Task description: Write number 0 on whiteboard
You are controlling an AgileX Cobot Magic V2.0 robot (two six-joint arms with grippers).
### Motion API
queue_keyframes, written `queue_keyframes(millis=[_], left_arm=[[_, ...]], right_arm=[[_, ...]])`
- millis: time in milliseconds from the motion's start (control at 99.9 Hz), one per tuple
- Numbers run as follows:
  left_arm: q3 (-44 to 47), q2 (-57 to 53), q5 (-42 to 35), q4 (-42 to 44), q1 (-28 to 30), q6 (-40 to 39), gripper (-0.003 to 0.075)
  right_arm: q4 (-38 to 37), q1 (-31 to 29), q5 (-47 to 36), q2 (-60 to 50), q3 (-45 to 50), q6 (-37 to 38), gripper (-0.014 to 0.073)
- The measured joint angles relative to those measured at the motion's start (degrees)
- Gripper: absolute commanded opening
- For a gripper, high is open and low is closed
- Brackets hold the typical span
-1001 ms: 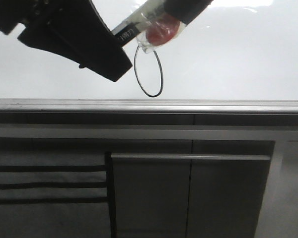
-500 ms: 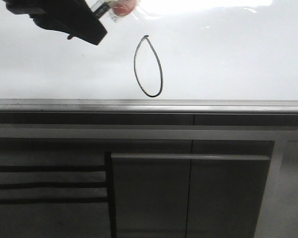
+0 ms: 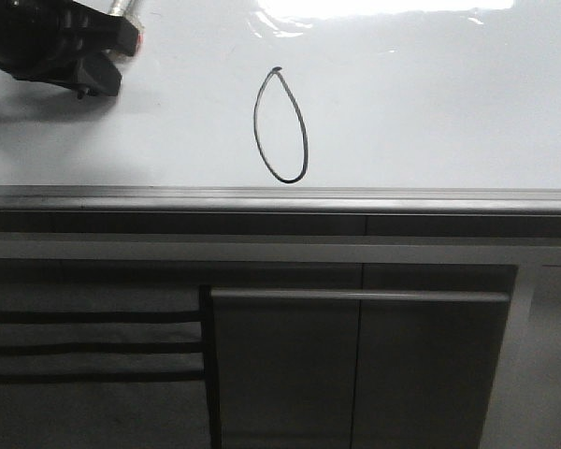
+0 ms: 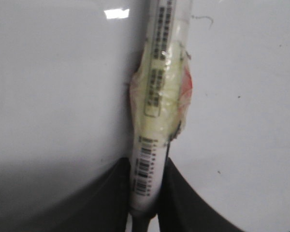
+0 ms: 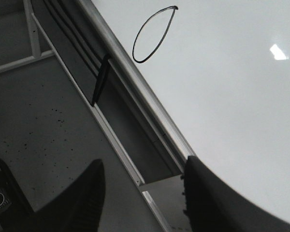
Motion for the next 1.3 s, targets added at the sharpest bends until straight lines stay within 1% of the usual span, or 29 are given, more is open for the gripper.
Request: queue_keyframes(millis=[140, 210, 350, 470, 560, 670, 730, 790, 911, 961, 1011, 1091, 1131, 1171, 1221, 1271, 1291, 1301], left_arm=[[-0.2, 0.1, 0.7, -0.2, 0.1, 0.0, 0.0276], [-0.2, 0.1, 1.4, -0.2, 0.1, 0.0, 0.0314], [-0.5, 0.0, 2.8, 0.1, 0.1, 0.0, 0.0318], [-0.6, -1.2, 4.4, 2.0, 0.3, 0.0, 0.0317], [-0.6, -3.6, 7.8, 5.5, 0.7, 0.0, 0.0316], [-0.6, -10.1, 14.1, 11.5, 1.3, -1.3, 0.0316], [-0.6, -14.5, 19.1, 15.9, 2.1, -4.6, 0.0316], [-0.6, -18.5, 23.8, 21.1, 3.2, -9.4, 0.0316], [-0.6, -26.8, 35.2, 36.1, 6.3, -23.8, 0.0316], [-0.4, -30.6, 38.6, 41.8, 7.7, -31.0, 0.0316], [0.2, -34.0, 40.3, 46.2, 9.4, -35.7, 0.0316], [3.2, -39.7, 39.4, 49.9, 11.3, -39.5, 0.0316], [5.2, -43.0, 37.5, 50.7, 11.8, -40.4, 0.0316], [8.1, -46.5, 34.9, 50.7, 12.0, -41.0, 0.0316], [11.8, -50.5, 31.6, 50.2, 12.1, -41.2, 0.0315], [15.7, -54.3, 27.9, 49.1, 12.1, -41.4, 0.0308], [17.4, -55.8, 26.2, 48.6, 12.1, -41.4, 0.0298], [18.6, -56.2, 25.7, 48.4, 12.1, -41.4, 0.0288]], right_arm=[[0.0, 0.0, 0.0, 0.0, 0.3, 0.1, 0.0332], [0.0, 0.0, 0.0, -0.1, 0.3, 0.1, 0.0332], [0.0, 0.0, -0.3, -0.1, 0.3, 0.7, 0.0332], [-1.4, 0.0, -0.3, -0.2, 0.4, 3.8, 0.0332], [-5.2, 0.0, 0.6, -0.7, 0.4, 9.1, 0.0332], [-12.9, 0.0, 2.2, -1.9, 0.4, 21.1, 0.0332], [-17.3, 0.0, 3.5, -2.7, 0.4, 28.0, 0.0332], [-20.1, -0.1, 4.2, -3.7, 0.5, 32.7, 0.0332], [-21.2, -0.1, 3.1, -7.4, 2.0, 40.4, 0.0331], [-21.2, -0.1, 1.2, -9.6, 3.7, 43.3, 0.0330], [-21.3, -0.1, -1.3, -12.8, 6.2, 46.2, 0.0330], [-21.4, -0.1, -7.1, -17.6, 11.5, 48.6, 0.0330], [-21.4, -0.1, -10.7, -20.3, 14.9, 49.6, 0.0327], [-21.4, -0.1, -14.2, -22.6, 18.5, 50.1, 0.0302], [-21.4, -0.1, -18.1, -26.0, 22.5, 50.7, 0.0236], [-21.4, -0.1, -21.8, -28.7, 26.4, 51.0, 0.0126], [-21.4, -0.1, -23.4, -29.7, 27.9, 51.1, 0.0096], [-21.4, -0.1, -23.9, -30.0, 28.4, 51.0, 0.0066]])
